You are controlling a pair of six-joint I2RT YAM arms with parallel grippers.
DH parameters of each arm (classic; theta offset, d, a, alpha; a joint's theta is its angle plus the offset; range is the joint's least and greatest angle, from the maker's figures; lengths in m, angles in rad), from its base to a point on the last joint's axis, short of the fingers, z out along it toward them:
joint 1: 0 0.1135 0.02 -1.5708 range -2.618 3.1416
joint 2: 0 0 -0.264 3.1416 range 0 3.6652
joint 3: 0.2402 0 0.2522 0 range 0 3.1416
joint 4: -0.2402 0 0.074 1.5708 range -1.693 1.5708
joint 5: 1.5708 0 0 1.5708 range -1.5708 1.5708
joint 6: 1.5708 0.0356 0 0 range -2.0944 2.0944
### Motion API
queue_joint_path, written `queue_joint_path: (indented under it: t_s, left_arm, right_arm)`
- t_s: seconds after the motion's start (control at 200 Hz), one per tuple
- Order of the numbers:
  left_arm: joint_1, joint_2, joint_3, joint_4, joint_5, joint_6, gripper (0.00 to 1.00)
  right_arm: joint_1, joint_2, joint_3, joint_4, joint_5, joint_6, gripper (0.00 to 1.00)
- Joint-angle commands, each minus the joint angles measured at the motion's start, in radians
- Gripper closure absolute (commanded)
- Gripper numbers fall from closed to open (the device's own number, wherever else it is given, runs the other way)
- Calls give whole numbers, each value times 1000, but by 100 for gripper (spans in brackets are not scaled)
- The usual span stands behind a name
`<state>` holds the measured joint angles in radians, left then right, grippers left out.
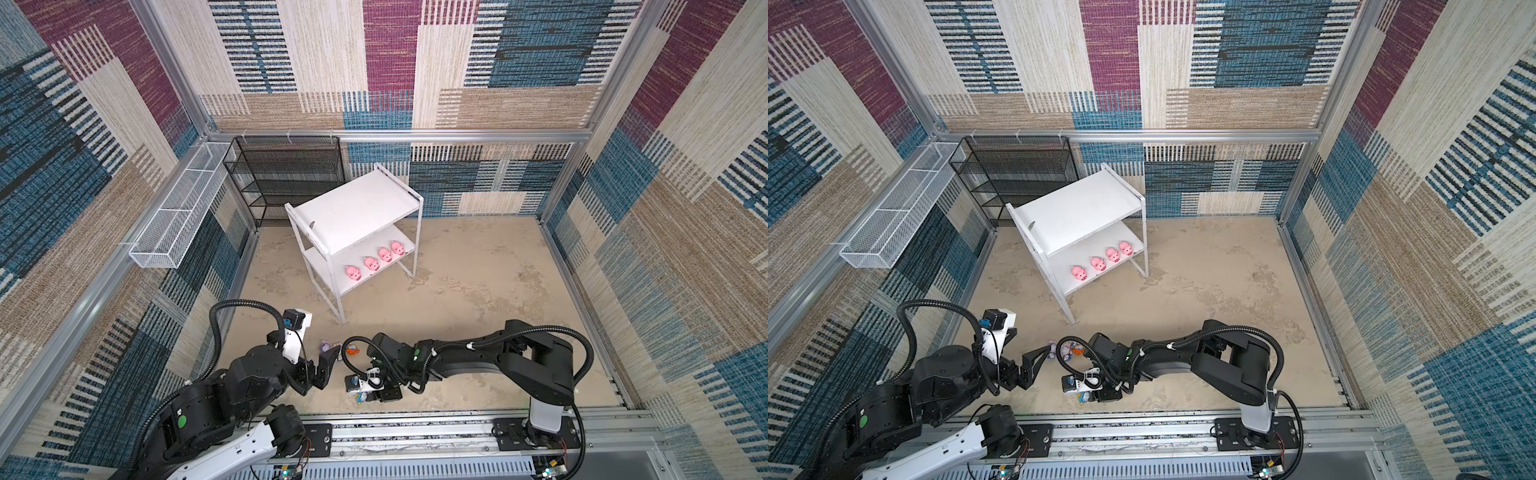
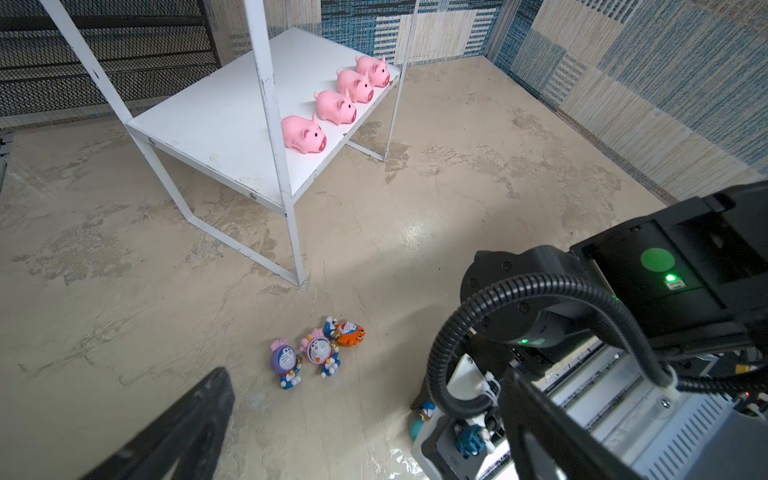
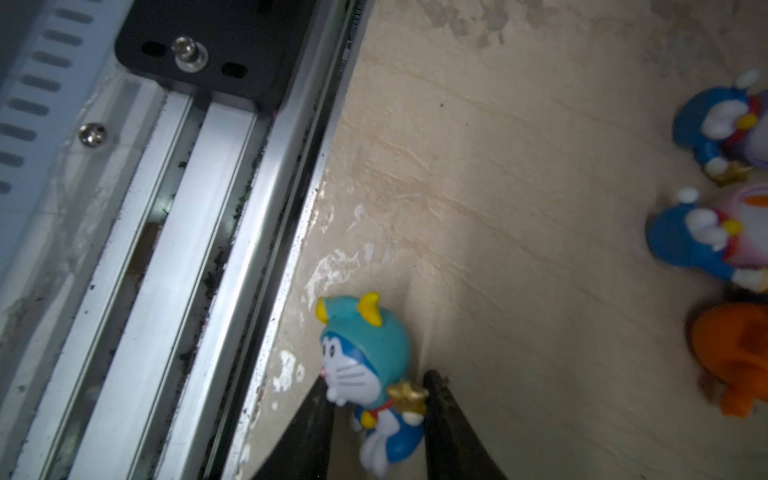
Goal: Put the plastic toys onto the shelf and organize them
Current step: 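Lower the right gripper onto the teal horned figurine and close on it, then lift the figurine with the right gripper while the left gripper approaches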
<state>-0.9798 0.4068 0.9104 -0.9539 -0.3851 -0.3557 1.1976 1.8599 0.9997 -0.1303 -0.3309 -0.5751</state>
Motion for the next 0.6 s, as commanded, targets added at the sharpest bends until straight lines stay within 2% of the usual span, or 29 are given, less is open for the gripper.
queue_joint_path:
  t_s: [0.0,0.185,0.366,0.596]
  left_arm:
    - [1,6,-1,27,2,-6,1]
    - [0,48,3,41,4,6,1]
    - [1,127,20,83,32,18,1]
    - [1,282,94,155,123,26,1]
  right_arm:
    - [-3,-36,-35,55,40,63,67]
    - [-36,-138,-129,188,51,236,74]
    - [-82,-281,-240,351,145,490,74]
    - [-133,-496,-405,520,283,776,75]
